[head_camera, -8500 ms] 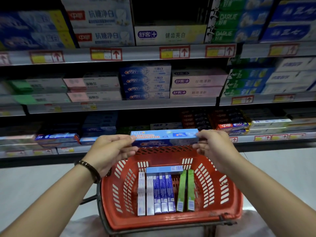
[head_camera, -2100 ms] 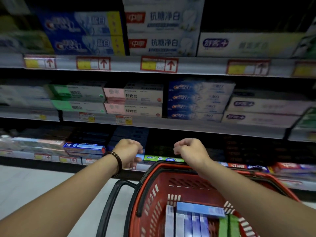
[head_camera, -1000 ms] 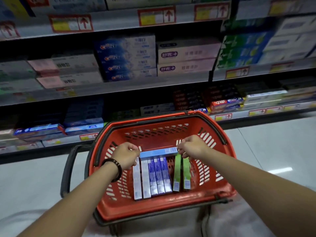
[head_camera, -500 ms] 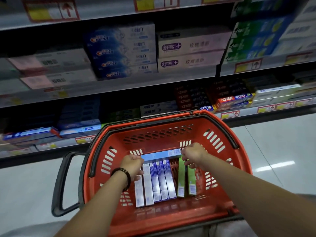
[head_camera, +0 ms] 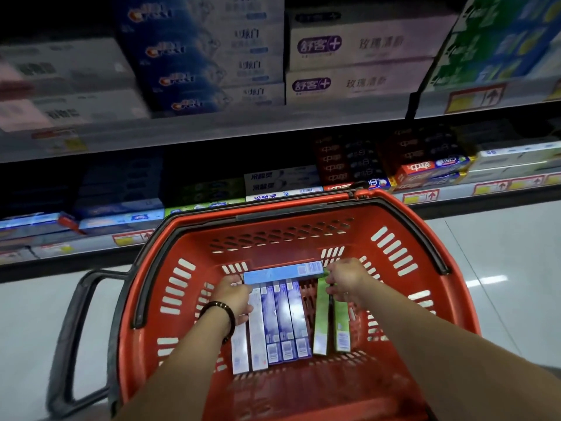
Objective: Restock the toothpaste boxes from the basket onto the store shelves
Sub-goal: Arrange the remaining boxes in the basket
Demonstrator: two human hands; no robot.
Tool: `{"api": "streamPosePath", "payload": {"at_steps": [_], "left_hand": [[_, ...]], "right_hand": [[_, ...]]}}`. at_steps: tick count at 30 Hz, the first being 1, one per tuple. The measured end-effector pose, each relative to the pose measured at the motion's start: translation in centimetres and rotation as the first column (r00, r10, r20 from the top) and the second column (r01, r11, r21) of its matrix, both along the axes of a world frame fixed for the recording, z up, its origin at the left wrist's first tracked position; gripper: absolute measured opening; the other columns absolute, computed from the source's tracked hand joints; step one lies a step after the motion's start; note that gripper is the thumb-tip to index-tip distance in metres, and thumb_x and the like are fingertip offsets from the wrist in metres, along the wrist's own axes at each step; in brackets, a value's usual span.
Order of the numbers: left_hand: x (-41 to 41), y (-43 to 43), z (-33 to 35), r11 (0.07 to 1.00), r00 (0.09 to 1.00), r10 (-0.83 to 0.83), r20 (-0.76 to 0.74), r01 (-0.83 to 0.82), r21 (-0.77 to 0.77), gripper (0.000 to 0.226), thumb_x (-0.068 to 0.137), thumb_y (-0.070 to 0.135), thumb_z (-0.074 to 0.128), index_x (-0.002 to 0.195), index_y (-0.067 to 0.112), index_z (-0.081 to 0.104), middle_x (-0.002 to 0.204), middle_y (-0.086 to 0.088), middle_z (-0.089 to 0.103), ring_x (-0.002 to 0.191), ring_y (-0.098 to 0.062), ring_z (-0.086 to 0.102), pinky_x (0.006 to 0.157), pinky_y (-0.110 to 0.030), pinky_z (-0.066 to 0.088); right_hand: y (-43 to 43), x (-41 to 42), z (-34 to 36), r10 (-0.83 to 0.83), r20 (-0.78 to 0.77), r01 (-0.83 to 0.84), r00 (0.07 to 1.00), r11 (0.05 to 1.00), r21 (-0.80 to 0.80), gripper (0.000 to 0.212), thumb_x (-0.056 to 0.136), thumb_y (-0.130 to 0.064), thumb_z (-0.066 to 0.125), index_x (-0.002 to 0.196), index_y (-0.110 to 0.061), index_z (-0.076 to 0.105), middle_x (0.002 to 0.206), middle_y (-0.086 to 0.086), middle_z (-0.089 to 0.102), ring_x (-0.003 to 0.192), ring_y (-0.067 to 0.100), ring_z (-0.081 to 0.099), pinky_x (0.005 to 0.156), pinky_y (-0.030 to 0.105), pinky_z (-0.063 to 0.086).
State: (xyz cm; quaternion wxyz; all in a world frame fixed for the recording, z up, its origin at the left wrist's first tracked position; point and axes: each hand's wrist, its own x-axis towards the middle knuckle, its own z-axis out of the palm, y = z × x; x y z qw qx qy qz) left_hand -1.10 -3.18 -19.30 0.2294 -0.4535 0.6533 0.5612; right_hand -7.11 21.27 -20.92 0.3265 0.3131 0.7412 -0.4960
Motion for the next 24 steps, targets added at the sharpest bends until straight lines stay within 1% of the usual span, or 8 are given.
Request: {"api": "streamPosePath", "payload": {"at_steps": [4, 7, 8, 10, 13, 16, 19, 24], "left_hand": [[-0.6, 0.1, -1.1, 1.000, 1.000, 0.012, -0.003, -0.012, 0.018, 0.044, 0.101, 0.011, 0.053, 0.142, 0.028, 0.047, 0.124, -0.008, 0.062, 0.079, -0.026, 0.062, 0.062, -0.029, 0.050], [-0.8, 0.1, -1.8, 0.999, 1.000, 0.012, 0.017, -0.012, 0.030, 0.051, 0.102, 0.013, 0.052, 0.149, 0.030, 0.042, 0.131, -0.005, 0.060, 0.085, -0.026, 0.065, 0.067, -0.032, 0.053], [-0.8, 0.2, -1.8, 0.999, 1.000, 0.013, 0.025, -0.014, 0.033, 0.049, 0.102, 0.014, 0.052, 0.148, 0.030, 0.043, 0.131, -0.004, 0.059, 0.089, -0.025, 0.066, 0.070, -0.033, 0.054], [-0.8, 0.3, -2.0, 0.999, 0.999, -0.005, 0.041, 0.003, 0.045, 0.035, 0.103, 0.017, 0.053, 0.136, 0.031, 0.049, 0.129, -0.001, 0.060, 0.094, -0.025, 0.067, 0.075, -0.034, 0.055], [-0.7, 0.4, -2.2, 0.998, 0.998, -0.031, 0.061, 0.028, 0.059, 0.023, 0.103, 0.021, 0.053, 0.124, 0.028, 0.059, 0.119, 0.002, 0.061, 0.094, -0.023, 0.069, 0.070, -0.031, 0.054], [-0.6, 0.5, -2.6, 0.998, 0.999, -0.020, 0.045, 0.017, 0.062, 0.023, 0.102, 0.014, 0.048, 0.113, 0.027, 0.063, 0.104, -0.002, 0.060, 0.088, -0.022, 0.061, 0.070, -0.032, 0.054], [-0.6, 0.8, -2.4, 0.999, 0.999, -0.019, 0.033, 0.018, 0.034, 0.024, 0.103, 0.009, 0.044, 0.100, 0.027, 0.060, 0.093, -0.002, 0.055, 0.090, -0.022, 0.055, 0.083, -0.038, 0.055], [-0.7, 1.4, -1.6, 1.000, 1.000, 0.019, 0.015, -0.019, 0.021, 0.027, 0.105, 0.007, 0.039, 0.097, 0.028, 0.054, 0.096, -0.003, 0.055, 0.102, -0.025, 0.057, 0.100, -0.047, 0.055]], "right_hand": [[-0.5, -0.5, -1.4, -0.048, 0.013, 0.048, 0.999, 0.999, -0.001, 0.024, 0.110, -0.014, 0.040, 0.124, -0.011, 0.059, 0.100, 0.014, 0.067, 0.071, 0.026, 0.066, 0.056, 0.029, 0.047], [-0.9, -0.8, -2.2, -0.046, 0.029, 0.046, 0.999, 0.999, -0.013, 0.028, 0.111, -0.021, 0.039, 0.134, -0.017, 0.055, 0.108, 0.012, 0.067, 0.076, 0.027, 0.068, 0.055, 0.027, 0.049], [-1.1, -0.8, -2.4, -0.040, 0.039, 0.040, 0.998, 0.999, -0.014, 0.030, 0.111, -0.021, 0.038, 0.137, -0.019, 0.054, 0.108, 0.010, 0.067, 0.077, 0.027, 0.069, 0.054, 0.026, 0.049], [-1.2, -0.9, -2.6, -0.016, 0.061, 0.017, 0.998, 1.000, -0.014, 0.034, 0.111, -0.020, 0.036, 0.139, -0.018, 0.055, 0.097, 0.005, 0.063, 0.074, 0.026, 0.067, 0.053, 0.025, 0.050], [-1.5, -0.8, -2.3, 0.037, 0.083, -0.035, 0.996, 0.999, -0.027, 0.040, 0.109, -0.013, 0.033, 0.134, -0.019, 0.063, 0.087, 0.002, 0.059, 0.072, 0.023, 0.065, 0.057, 0.027, 0.051], [-1.6, -0.7, -2.0, 0.053, 0.094, -0.049, 0.994, 0.998, -0.045, 0.043, 0.105, -0.006, 0.034, 0.126, -0.020, 0.068, 0.086, 0.003, 0.059, 0.075, 0.023, 0.065, 0.064, 0.030, 0.051], [-1.7, -0.7, -2.0, 0.046, 0.091, -0.042, 0.995, 0.998, -0.046, 0.039, 0.104, -0.005, 0.039, 0.125, -0.019, 0.068, 0.089, 0.006, 0.060, 0.078, 0.025, 0.064, 0.065, 0.032, 0.052], [-1.6, -0.8, -1.2, 0.015, 0.050, -0.012, 0.999, 0.999, -0.048, 0.022, 0.101, -0.004, 0.053, 0.115, -0.009, 0.068, 0.097, 0.010, 0.061, 0.084, 0.029, 0.059, 0.068, 0.036, 0.052]]}}
